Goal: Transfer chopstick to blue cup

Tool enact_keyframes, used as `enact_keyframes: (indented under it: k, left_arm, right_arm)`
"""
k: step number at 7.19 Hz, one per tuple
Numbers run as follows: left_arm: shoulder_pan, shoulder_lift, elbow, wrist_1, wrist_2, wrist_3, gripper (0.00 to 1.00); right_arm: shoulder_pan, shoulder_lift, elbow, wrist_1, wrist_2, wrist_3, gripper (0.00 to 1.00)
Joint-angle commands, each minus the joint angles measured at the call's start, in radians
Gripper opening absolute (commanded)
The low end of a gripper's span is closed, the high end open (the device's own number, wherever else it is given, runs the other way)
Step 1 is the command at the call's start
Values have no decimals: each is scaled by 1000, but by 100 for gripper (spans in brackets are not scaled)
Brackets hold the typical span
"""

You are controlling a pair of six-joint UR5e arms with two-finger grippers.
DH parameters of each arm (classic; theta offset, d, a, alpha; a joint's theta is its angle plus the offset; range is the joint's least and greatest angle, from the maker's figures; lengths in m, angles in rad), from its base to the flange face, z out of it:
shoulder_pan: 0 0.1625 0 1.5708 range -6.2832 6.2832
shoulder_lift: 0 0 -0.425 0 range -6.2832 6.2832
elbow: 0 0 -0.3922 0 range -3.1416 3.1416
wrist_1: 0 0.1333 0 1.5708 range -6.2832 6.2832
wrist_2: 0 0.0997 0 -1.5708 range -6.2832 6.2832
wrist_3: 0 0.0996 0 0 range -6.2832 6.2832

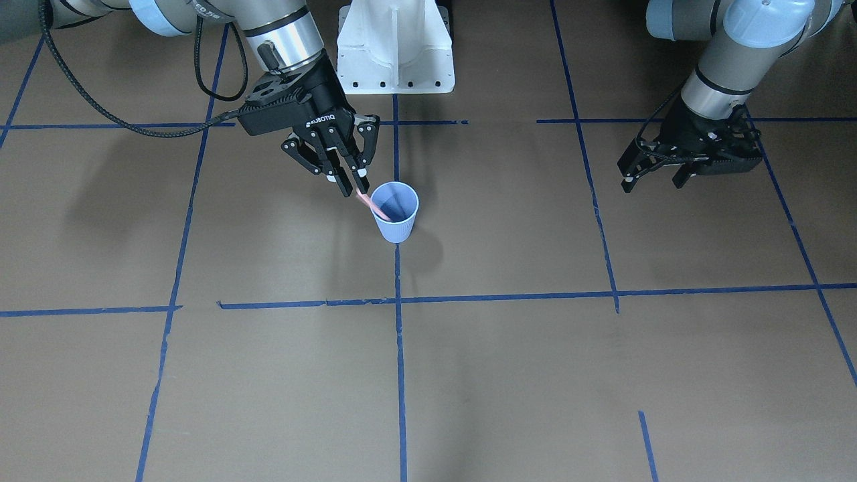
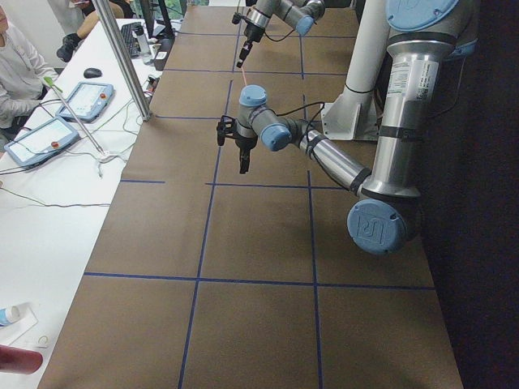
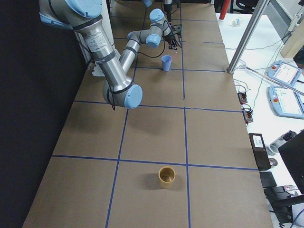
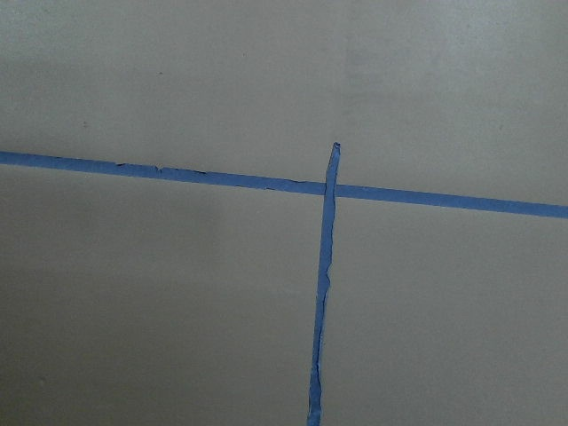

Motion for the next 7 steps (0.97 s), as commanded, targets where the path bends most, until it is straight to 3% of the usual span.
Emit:
enact_keyframes:
  k: [1, 2, 4, 6, 7]
  left_arm:
    - [0, 1, 0, 1, 0, 0, 100]
    - [-1, 9, 2, -1, -2, 11, 100]
    - [-6, 67, -1, -1, -2, 113, 100]
    - [-82, 142, -1, -1, -27, 263, 100]
    - [-186, 185, 6, -1, -101, 415, 100]
  right_arm:
    - [10, -8, 28, 2, -3, -3, 100]
    - [51, -73, 104, -6, 22, -6, 100]
    - [247, -241, 207, -6, 279, -62, 100]
    - [538, -436, 196, -12, 557, -485, 100]
    - [668, -525, 145, -30, 635, -761, 100]
